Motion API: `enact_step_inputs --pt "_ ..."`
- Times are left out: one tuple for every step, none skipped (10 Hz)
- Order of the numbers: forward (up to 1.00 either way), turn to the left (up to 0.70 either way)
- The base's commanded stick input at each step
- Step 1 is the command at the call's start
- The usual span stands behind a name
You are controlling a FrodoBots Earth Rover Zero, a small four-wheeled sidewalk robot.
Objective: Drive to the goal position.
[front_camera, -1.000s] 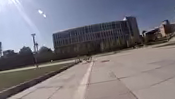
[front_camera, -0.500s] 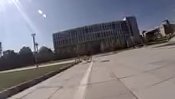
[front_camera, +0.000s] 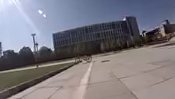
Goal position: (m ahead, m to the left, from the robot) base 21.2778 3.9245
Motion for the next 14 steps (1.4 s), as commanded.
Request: enact_step_inputs --pt "0.06 0.0" --pt "0.06 0.0" --pt "0.06 0.0" --pt "0.06 0.0" --pt "0.06 0.0" --pt "0.06 0.0" --pt "0.06 0.0" --pt "0.06 0.0" --pt "0.06 0.0" --pt "0.06 0.0" --pt "0.06 0.0" --pt "0.06 0.0" --pt "0.06 0.0" --pt "0.06 0.0"
